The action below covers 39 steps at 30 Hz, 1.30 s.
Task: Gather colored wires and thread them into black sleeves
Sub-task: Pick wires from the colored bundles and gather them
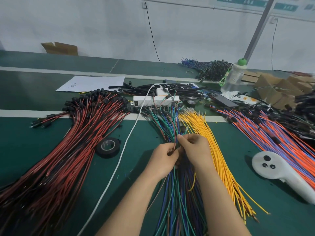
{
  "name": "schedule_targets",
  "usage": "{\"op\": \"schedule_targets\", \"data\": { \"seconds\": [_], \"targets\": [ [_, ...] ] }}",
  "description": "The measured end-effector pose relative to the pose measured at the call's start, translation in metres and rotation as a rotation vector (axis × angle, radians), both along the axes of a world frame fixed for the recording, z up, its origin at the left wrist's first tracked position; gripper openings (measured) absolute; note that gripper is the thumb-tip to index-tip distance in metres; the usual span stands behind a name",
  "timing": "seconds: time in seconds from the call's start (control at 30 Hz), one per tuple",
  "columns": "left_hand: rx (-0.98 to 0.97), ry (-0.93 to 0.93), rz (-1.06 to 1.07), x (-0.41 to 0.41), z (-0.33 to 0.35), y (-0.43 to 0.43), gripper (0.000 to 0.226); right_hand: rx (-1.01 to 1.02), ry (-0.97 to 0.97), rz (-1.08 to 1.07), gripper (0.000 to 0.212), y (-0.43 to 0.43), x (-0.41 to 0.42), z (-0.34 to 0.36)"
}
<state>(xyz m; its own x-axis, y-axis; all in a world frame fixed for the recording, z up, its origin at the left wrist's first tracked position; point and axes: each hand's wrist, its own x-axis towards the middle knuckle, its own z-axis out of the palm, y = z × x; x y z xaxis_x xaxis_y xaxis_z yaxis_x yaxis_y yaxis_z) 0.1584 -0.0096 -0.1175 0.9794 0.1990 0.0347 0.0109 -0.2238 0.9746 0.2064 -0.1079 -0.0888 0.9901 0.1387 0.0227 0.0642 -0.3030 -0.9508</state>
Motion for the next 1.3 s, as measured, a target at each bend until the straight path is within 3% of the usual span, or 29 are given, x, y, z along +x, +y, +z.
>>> {"op": "schedule_targets", "data": {
  "seconds": [0.27,0.43,0.53,0.7,0.9,1.03,1.17,1.3],
  "targets": [
    [-0.019,-0.053,-0.006,-0.004,0.001,0.0,0.019,-0.018,-0.046,-0.048,0.024,-0.005,0.003,-0.001],
    [-0.36,0.006,0.071,-0.005,0.008,0.005,0.026,0.134,-0.062,-0.02,0.012,-0.001,-0.001,0.001],
    [-0.497,0.028,0.102,-0.005,0.01,0.006,0.024,0.127,-0.162,-0.02,0.014,0.002,-0.004,0.001],
    [-0.474,0.013,0.107,-0.006,0.012,0.004,0.021,0.154,-0.159,-0.059,0.01,0.004,-0.003,-0.003],
    [-0.413,-0.025,0.112,-0.007,0.01,-0.001,0.011,-0.057,-0.29,-0.131,0.016,0.006,-0.006,-0.002],
    [-0.306,-0.05,0.109,-0.008,0.008,-0.001,0.013,-0.207,-0.184,-0.03,0.022,0.004,-0.005,0.0],
    [-0.28,-0.055,0.118,-0.008,0.007,-0.002,0.014,-0.142,-0.114,-0.009,0.026,0.002,-0.004,0.002],
    [-0.464,-0.017,0.166,-0.006,0.008,-0.001,0.008,0.028,-0.062,0.014,0.037,0.001,-0.007,0.005]
  ]
}}
